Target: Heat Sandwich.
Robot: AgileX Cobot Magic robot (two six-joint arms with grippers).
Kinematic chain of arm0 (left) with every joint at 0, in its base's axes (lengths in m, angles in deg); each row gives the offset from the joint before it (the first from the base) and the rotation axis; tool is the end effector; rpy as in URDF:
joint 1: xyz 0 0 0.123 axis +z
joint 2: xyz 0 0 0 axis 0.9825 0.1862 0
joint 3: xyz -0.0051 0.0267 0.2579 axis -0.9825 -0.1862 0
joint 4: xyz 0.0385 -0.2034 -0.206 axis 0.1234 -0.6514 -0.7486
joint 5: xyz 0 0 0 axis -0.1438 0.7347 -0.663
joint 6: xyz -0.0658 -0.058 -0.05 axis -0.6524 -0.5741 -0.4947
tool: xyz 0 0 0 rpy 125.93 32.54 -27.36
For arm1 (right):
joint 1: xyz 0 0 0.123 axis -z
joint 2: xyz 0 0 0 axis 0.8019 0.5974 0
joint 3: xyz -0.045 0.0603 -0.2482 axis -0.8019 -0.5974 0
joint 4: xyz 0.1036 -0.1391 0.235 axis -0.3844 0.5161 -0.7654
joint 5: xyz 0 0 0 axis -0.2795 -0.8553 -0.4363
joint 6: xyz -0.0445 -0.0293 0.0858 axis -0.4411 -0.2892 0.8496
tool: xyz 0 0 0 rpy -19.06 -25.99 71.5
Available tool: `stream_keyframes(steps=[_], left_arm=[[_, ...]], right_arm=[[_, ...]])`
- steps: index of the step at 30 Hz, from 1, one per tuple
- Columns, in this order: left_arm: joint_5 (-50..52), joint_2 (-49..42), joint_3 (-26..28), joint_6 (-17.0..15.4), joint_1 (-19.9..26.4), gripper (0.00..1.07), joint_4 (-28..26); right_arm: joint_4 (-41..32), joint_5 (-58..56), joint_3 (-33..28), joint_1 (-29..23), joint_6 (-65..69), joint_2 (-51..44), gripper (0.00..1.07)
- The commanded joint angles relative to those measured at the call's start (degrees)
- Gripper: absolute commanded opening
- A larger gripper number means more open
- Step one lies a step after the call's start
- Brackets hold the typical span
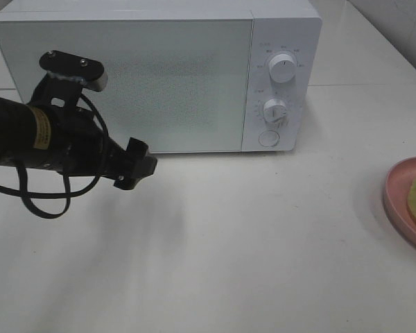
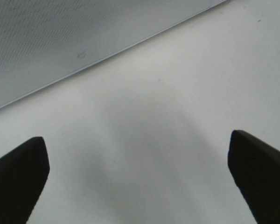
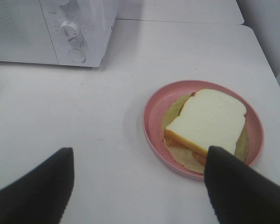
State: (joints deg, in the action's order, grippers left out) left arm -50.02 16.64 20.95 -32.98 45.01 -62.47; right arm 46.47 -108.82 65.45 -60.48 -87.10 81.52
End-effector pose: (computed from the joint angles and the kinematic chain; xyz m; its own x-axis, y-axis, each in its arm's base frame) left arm 0.2820 -0.1905 0.1158 -0.6248 0.3481 -0.6989 0.5165 0.8555 -0.0356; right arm 0.0675 0.0026 0.2976 -0.4032 -0.0419 -0.9141 -0.0703 0.9974 -0.0146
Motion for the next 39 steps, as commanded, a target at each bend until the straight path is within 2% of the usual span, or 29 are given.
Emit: stream_keyframes(steps=[1, 5, 9, 12, 13, 14, 16, 17, 18, 19, 21, 22, 23, 25, 26, 27, 28, 30, 31, 32, 36, 39], left_arm=[[-9.17, -2.98, -0.11, 0.17, -0.06, 1.00, 0.34], [-15.01, -4.47, -0.11, 0.17, -0.06, 1.00, 0.29], [-32.49, -8.19, -0.11, 0.52, -0.06, 1.00, -4.07], [-35.81, -9.28, -0.11, 1.83, -0.06, 1.00, -4.76], [-39.13, -10.26, -0.06, 4.53, -0.06, 1.00, -6.70], [-39.13, -10.26, -0.06, 4.53, -0.06, 1.00, -6.70], [-41.77, -11.17, 0.29, 7.39, 0.23, 1.00, -9.45], [-43.95, -12.03, 0.86, 11.06, 1.20, 1.00, -12.95], [-43.95, -12.03, 0.86, 11.06, 1.20, 1.00, -12.95], [-44.69, -12.43, 1.03, 13.12, 2.06, 1.00, -14.95], [-45.32, -13.29, 1.38, 16.73, 4.47, 1.00, -18.05], [-45.66, -14.21, 1.38, 19.60, 8.08, 1.00, -21.37], [-45.66, -14.21, 1.38, 19.60, 8.08, 1.00, -21.37], [-46.75, -15.24, 1.38, 22.63, 11.97, 1.00, -24.12], [-48.59, -16.50, 1.38, 25.55, 16.73, 1.00, -26.30], [-48.59, -16.50, 1.38, 25.55, 16.73, 1.00, -26.30], [-49.73, -17.13, 1.38, 26.76, 18.62, 1.00, -27.27], [-52.20, -19.19, 1.38, 28.02, 25.10, 1.00, -30.54], [-53.06, -20.17, 1.38, 28.25, 26.81, 1.00, -31.23], [-53.06, -20.17, 1.38, 28.25, 26.81, 1.00, -31.23], [-57.81, -25.27, 1.26, 28.19, 32.09, 1.00, -30.54], [-60.33, -28.71, 1.20, 28.19, 33.46, 1.00, -30.42]], right_arm=[[0.11, 0.69, -0.17, 0.34, -0.34, -1.49, 0.75], [0.11, 0.69, -0.17, 0.34, -0.34, -1.49, 0.75], [0.11, 0.69, -0.17, 0.34, -0.34, -1.49, 0.75], [0.11, 0.69, -0.17, 0.34, -0.34, -1.49, 0.75], [0.11, 0.69, -0.17, 0.34, -0.34, -1.49, 0.75], [0.11, 0.69, -0.17, 0.34, -0.34, -1.49, 0.75], [0.11, 0.69, -0.17, 0.34, -0.34, -1.49, 0.75], [0.11, 0.69, -0.17, 0.34, -0.34, -1.49, 0.75], [0.11, 0.69, -0.17, 0.34, -0.34, -1.49, 0.75], [0.11, 0.69, -0.17, 0.34, -0.34, -1.49, 0.75], [0.11, 0.69, -0.17, 0.34, -0.34, -1.49, 0.75], [0.11, 0.69, -0.17, 0.34, -0.34, -1.49, 0.75], [0.11, 0.69, -0.17, 0.34, -0.34, -1.49, 0.75], [0.11, 0.69, -0.17, 0.34, -0.34, -1.49, 0.75], [0.11, 0.69, -0.17, 0.34, -0.34, -1.49, 0.75], [0.11, 0.69, -0.17, 0.34, -0.34, -1.49, 0.75], [0.11, 0.69, -0.17, 0.34, -0.34, -1.49, 0.75], [0.11, 0.69, -0.17, 0.34, -0.34, -1.49, 0.75], [0.11, 0.69, -0.17, 0.34, -0.34, -1.49, 0.75], [0.11, 0.69, -0.17, 0.34, -0.34, -1.49, 0.75], [0.11, 0.69, -0.17, 0.34, -0.34, -1.49, 0.75], [0.11, 0.69, -0.17, 0.34, -0.34, -1.49, 0.75]])
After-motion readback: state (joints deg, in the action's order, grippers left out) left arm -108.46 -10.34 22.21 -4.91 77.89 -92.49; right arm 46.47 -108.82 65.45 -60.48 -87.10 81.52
